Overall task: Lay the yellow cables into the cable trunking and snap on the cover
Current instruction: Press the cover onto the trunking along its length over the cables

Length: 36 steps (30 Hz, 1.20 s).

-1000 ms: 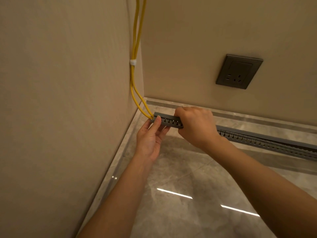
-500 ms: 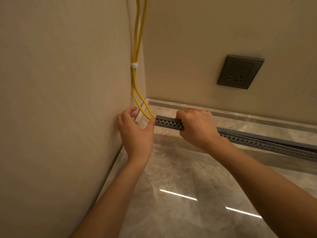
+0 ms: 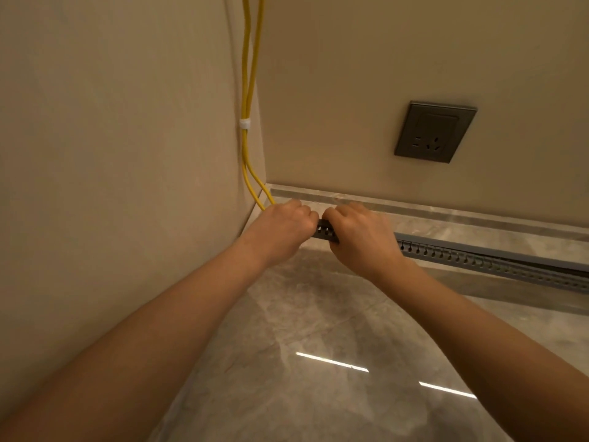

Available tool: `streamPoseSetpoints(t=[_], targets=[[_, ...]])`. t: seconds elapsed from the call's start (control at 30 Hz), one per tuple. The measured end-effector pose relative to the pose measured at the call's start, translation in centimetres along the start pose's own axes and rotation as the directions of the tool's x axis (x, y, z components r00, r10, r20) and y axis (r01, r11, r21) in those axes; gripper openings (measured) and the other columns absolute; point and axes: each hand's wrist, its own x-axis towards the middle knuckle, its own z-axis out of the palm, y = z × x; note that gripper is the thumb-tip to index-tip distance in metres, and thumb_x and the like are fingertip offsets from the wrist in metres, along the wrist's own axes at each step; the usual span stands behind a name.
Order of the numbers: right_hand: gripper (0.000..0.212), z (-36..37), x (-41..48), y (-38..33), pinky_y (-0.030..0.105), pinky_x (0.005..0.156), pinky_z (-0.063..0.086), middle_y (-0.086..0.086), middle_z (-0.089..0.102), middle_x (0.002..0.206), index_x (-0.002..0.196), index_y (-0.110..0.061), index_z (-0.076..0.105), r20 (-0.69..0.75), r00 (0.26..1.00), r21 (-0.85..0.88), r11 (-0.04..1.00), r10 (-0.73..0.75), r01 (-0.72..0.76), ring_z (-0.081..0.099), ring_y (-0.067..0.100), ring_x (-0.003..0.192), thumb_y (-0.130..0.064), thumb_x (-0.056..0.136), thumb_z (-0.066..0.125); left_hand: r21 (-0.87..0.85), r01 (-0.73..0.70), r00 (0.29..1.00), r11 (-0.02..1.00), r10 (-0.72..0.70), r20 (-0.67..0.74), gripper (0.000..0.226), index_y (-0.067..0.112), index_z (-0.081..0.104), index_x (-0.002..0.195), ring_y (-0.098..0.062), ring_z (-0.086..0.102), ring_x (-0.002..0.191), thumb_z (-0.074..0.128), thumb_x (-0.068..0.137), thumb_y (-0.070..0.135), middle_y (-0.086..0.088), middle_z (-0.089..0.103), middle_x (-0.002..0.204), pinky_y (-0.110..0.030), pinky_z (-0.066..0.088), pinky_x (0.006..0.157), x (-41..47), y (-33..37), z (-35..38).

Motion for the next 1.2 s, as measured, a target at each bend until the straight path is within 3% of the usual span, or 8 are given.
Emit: streamPoseSetpoints(t=[0.3,0.53,0.73,0.83,0.93,1.0,1.13,1.2], targets=[[0.013,-0.3,1.3,-0.7,0.030,0.052,0.025,0.006,0.063,0.085,0.081,-0.014,0.048,0.120,0.992,-0.074,0.997,0.030,-0.022,0.058,0.028,0.075,-0.004,0.077,0.055,-0.090,0.004,0.999,0.996,0.000,0.040,0.016,0.009,0.057,0.104,-0.024,0.056,0.096,0.048,0.093,0.016,-0.008,0.065,0.101,-0.034,0.042,0.070,-0.2,0.1,0.4],[0.014,-0.7,1.6,-0.7,0.029,0.053,0.025,0.005,0.062,0.080,0.090,-0.014,0.058,0.161,0.985,-0.065,0.997,0.057,-0.047,0.038,0.023,0.060,-0.007,0.078,0.057,-0.091,-0.006,0.998,0.996,0.011,0.055,0.020,0.009,0.059,0.107,-0.025,0.057,0.095,0.049,0.094,0.020,-0.009,0.066,0.100,-0.034,0.041,0.071,-0.1,0.0,0.5],[0.015,-0.5,1.5,-0.8,0.030,0.056,0.027,0.006,0.061,0.077,0.087,-0.014,0.059,0.205,0.978,-0.048,0.998,0.037,-0.028,0.039,0.023,0.060,-0.004,0.077,0.054,-0.068,-0.023,0.995,0.997,0.029,0.096,0.022,0.010,0.060,0.110,-0.024,0.058,0.094,0.045,0.095,0.015,-0.008,0.066,0.100,-0.034,0.043,0.072,-0.2,0.4,0.8],[0.014,-0.6,1.5,-0.6,0.030,0.053,0.026,0.004,0.059,0.076,0.088,-0.014,0.058,0.180,0.983,-0.050,0.999,0.023,-0.014,0.040,0.023,0.060,-0.005,0.078,0.054,-0.095,-0.005,0.997,0.995,0.012,0.073,0.022,0.011,0.058,0.111,-0.024,0.057,0.096,0.045,0.096,0.020,-0.007,0.065,0.101,-0.035,0.043,0.071,-0.1,-0.1,0.8],[0.013,-0.3,1.1,-0.4,0.028,0.050,0.021,0.004,0.062,0.082,0.088,-0.013,0.056,0.103,0.995,-0.043,0.999,-0.009,0.013,0.052,0.027,0.068,-0.005,0.078,0.054,-0.070,-0.004,1.000,0.998,0.004,0.005,0.019,0.012,0.057,0.107,-0.023,0.055,0.097,0.045,0.095,0.021,-0.005,0.063,0.100,-0.033,0.035,0.062,-0.3,-0.2,0.8],[0.012,-0.3,0.7,-0.4,0.029,0.050,0.025,0.004,0.063,0.081,0.085,-0.012,0.057,0.048,0.999,-0.032,0.999,-0.017,0.019,0.058,0.027,0.072,-0.004,0.077,0.055,-0.070,0.001,0.999,0.998,-0.004,-0.041,0.018,0.013,0.057,0.105,-0.022,0.055,0.096,0.045,0.093,0.019,-0.004,0.063,0.099,-0.030,0.031,0.060,-0.3,0.2,0.9],[0.009,-0.4,0.2,-0.3,0.030,0.048,0.029,0.009,0.065,0.072,0.079,-0.008,0.062,-0.066,0.998,0.031,0.999,-0.020,0.022,0.060,0.031,0.067,-0.001,0.073,0.060,-0.235,0.112,0.991,0.966,-0.126,-0.045,0.024,0.013,0.057,0.105,-0.022,0.057,0.097,0.048,0.093,0.031,-0.004,0.064,0.102,-0.031,0.039,0.066,0.3,0.8,0.9],[0.010,-0.4,-0.2,0.1,0.032,0.050,0.040,0.008,0.065,0.077,0.087,-0.010,0.064,-0.049,0.998,0.060,0.997,-0.039,0.042,0.060,0.029,0.072,-0.007,0.079,0.058,-0.228,0.104,0.993,0.968,-0.115,-0.035,0.027,0.014,0.056,0.109,-0.022,0.058,0.098,0.046,0.094,0.035,-0.003,0.064,0.105,-0.031,0.039,0.066,0.4,0.7,1.2]])
